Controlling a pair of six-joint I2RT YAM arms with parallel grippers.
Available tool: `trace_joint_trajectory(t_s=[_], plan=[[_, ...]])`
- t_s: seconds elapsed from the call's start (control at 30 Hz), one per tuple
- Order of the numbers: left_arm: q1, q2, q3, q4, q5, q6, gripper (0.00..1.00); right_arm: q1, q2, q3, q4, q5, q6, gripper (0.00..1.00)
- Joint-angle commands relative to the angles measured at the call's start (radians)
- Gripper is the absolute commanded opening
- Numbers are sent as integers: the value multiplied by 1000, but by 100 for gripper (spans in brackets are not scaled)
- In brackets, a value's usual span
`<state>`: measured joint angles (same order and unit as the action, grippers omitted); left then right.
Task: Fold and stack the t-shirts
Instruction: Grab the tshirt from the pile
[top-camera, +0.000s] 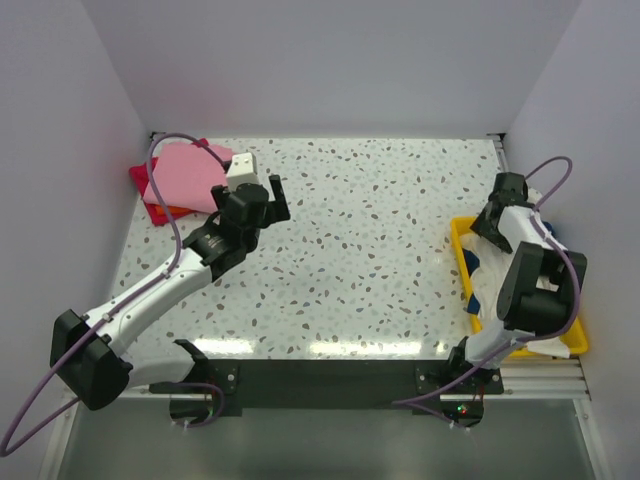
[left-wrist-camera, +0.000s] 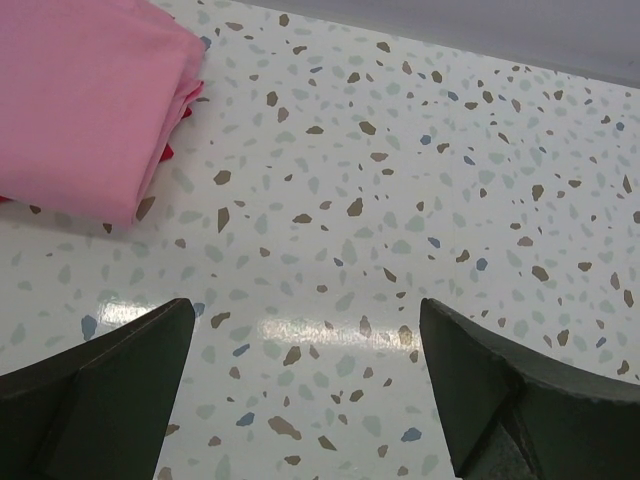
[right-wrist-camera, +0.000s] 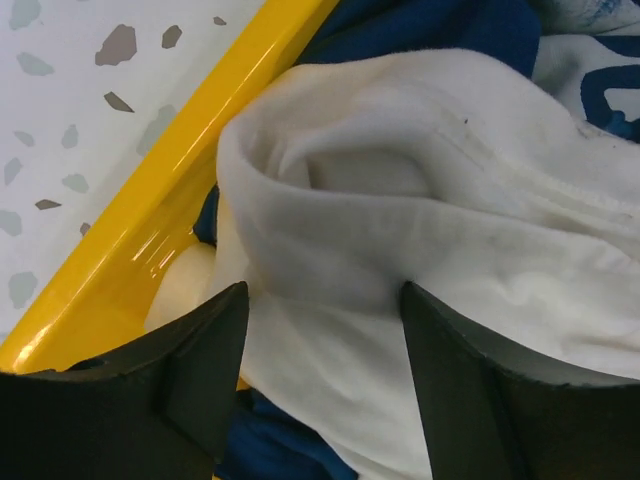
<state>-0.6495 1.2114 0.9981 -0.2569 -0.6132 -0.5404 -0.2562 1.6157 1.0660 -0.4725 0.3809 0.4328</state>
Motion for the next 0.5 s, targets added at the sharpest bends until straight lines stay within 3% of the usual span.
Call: trace_joint_trajectory(t_s=[0.0,0.03,0.07,0.13,0.3,0.47], plan=[[-1,-29,0,16,-8,-18,100,-8,18,68,51,-13,-23,64],[-1,-30,0,15,-10,-16,100,-9,18,74,40,-10,-25,45],[-1,-30,2,13,-13,-15,100,-11,12,83,25,-8,-26,34],[-2,-29,5,16,-14,-6,100,-11,-3,120,-38,16,-19,0],[-1,-18,7,56,7,20,100,-9,-163,192,-155,73,-45,0],[-1,14,31,76,39,26,100,-8,-325,317,-181,27,-80,0]])
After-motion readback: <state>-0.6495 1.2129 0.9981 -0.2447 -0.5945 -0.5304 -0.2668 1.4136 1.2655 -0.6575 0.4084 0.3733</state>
